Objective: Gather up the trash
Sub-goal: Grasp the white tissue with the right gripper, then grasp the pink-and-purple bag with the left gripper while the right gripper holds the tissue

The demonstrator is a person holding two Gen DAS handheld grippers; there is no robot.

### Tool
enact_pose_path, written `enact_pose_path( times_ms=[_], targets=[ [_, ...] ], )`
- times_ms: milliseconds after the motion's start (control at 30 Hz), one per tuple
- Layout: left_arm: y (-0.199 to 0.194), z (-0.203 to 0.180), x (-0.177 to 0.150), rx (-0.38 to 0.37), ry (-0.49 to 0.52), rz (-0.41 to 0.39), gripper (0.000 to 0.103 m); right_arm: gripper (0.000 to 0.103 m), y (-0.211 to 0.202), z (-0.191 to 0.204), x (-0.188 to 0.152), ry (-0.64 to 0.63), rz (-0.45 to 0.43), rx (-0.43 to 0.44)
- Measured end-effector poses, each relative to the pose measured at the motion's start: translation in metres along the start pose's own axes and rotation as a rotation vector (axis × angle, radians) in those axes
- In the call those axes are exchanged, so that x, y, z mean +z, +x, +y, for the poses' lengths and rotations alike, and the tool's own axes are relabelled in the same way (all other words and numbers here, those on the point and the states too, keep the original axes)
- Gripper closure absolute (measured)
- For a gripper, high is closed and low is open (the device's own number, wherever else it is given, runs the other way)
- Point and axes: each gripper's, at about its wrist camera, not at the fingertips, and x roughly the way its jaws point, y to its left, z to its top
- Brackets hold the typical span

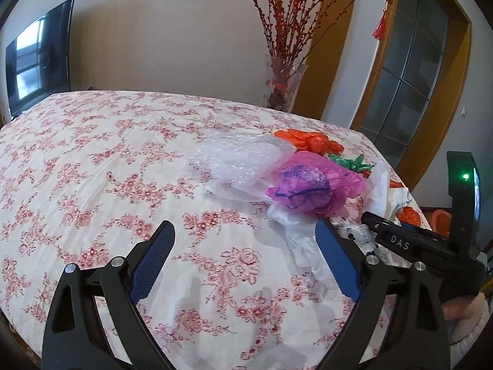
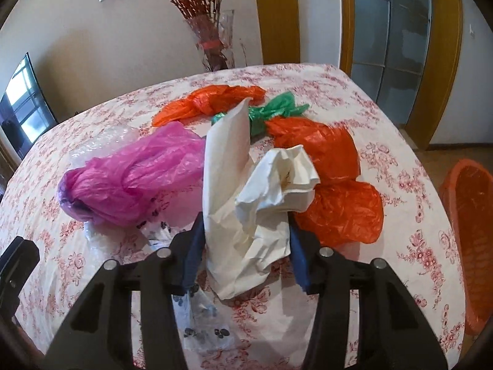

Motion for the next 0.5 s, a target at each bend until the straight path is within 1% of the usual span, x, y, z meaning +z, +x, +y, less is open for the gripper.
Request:
enact_pose_path(
  times_ms=[33, 100, 200, 333, 500],
  targets=[
    [0.000, -0.002, 0.000, -0.004, 0.002, 0.002, 0.012, 0.065, -0.001, 0.000, 0.000, -0.006, -0.002, 0.007],
    [0.000, -0.004, 0.001, -0.009, 0.005, 0.002, 0.012, 0.067, -0.005, 0.001, -0.002, -0.028, -0.010, 0.007],
    [-0.001, -0.009, 0.004, -0.019, 0.012, -0.002, 0.012, 0.067, -0.016, 0.001, -0.005, -0.032, -0.026, 0.024],
    [0.003, -0.017, 0.013, -0.038, 0.022, 0.001, 0.012, 0.067, -0.042, -0.003, -0.009, -0.035, -0.066, 0.041],
    [0.018, -0.035, 0.026, -0.061, 0.040, 0.020, 0.011, 0.067, -0.066, -0.009, -0.012, -0.051, -0.102, 0.034]
  ],
)
